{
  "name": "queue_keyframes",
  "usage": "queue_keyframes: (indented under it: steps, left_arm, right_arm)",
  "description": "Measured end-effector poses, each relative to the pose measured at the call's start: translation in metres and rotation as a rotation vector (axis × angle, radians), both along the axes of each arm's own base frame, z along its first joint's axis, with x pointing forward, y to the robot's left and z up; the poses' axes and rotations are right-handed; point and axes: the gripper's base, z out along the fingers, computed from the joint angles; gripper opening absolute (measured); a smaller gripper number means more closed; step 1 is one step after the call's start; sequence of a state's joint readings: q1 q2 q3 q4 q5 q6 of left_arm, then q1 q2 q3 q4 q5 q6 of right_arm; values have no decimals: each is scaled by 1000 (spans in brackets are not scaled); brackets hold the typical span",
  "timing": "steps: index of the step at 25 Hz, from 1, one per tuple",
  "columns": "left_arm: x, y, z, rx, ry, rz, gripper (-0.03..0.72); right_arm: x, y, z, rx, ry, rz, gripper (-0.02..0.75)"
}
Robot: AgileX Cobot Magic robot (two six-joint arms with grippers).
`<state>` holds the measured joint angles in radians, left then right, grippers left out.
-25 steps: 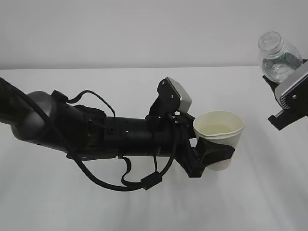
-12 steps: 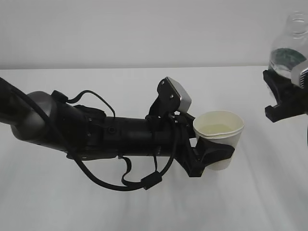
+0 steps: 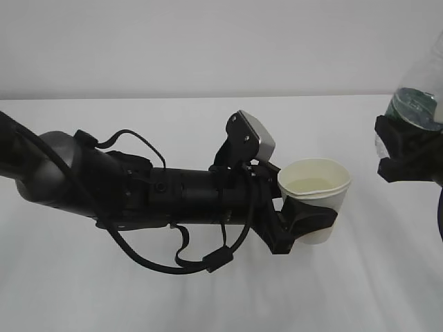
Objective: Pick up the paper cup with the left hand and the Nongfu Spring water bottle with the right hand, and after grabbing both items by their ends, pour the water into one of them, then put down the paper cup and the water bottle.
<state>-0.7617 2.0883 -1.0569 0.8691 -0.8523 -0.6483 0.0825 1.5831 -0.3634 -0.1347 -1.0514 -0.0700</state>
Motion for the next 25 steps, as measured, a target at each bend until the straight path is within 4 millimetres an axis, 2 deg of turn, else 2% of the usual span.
queue_keyframes:
  steps: [6,14,25]
  left_arm:
    - [0,0,0,-3,3,6,475]
    - [2,0,1,-9,-14,20,475]
    - [3,0,2,-14,-26,32,475]
  right_arm:
    - [-2,0,-23,35,63,-2,380]
    - [1,0,-44,44,141,-8,379]
    - [32,3,-61,44,159,-8,377]
